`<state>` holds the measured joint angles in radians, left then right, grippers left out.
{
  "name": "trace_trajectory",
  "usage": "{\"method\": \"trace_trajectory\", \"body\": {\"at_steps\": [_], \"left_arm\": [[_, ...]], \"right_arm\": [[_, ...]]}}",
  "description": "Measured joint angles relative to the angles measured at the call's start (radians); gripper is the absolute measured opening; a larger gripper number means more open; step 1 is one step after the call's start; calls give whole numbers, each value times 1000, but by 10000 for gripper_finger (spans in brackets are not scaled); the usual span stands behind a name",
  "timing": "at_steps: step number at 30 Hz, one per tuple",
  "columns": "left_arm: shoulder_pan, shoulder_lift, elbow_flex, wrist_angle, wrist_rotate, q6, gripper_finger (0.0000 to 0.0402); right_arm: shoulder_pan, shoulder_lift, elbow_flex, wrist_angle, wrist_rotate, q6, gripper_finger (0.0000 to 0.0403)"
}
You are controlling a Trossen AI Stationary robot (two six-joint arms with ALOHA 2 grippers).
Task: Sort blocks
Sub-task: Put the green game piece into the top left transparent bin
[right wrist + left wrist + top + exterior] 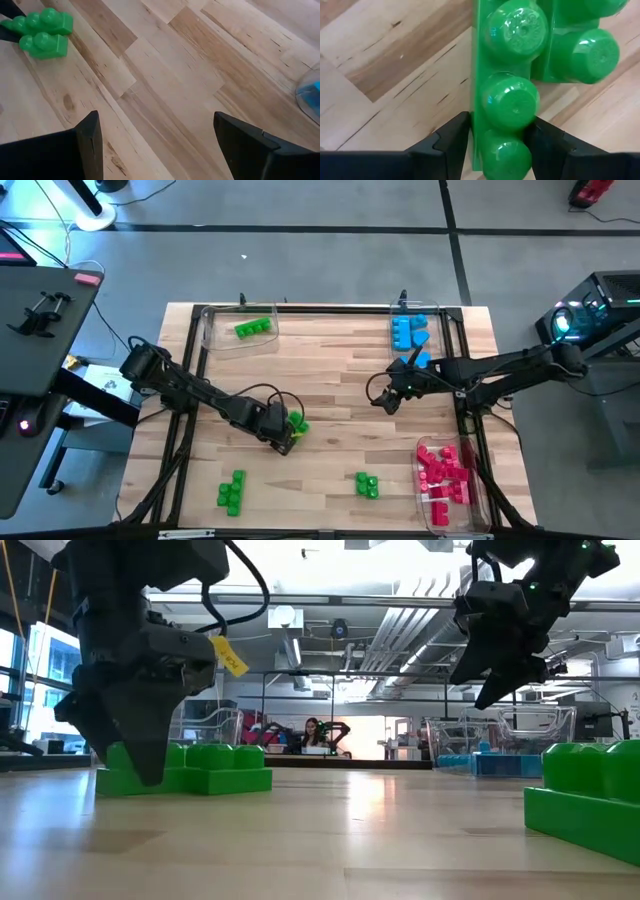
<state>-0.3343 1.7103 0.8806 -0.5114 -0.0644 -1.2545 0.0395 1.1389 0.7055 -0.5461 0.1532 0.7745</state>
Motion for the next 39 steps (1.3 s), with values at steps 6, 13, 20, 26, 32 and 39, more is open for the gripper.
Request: {"method": "trace_trajectory", "body": {"at_steps": [6, 13, 20, 26, 32, 39], "left_arm": [[0, 4, -2, -24, 1, 122, 155], [25, -247, -2, -142, -170, 224, 97], [178, -617, -5, -335, -508, 269, 97], [569, -744, -6, -411, -535, 505, 103], [949, -607, -8, -394, -403, 835, 111], [1107, -479, 7, -364, -293, 986, 174]], "right_arm": [[0, 0, 0, 49, -3, -16, 254], [0, 0, 0, 419, -21, -38, 254], [-16, 0, 2, 746, 52, -78, 254], [-27, 0, 2, 747, 106, -59, 254], [-24, 0, 2, 746, 106, -14, 254], [-6, 1, 2, 746, 107, 11, 254]]}}
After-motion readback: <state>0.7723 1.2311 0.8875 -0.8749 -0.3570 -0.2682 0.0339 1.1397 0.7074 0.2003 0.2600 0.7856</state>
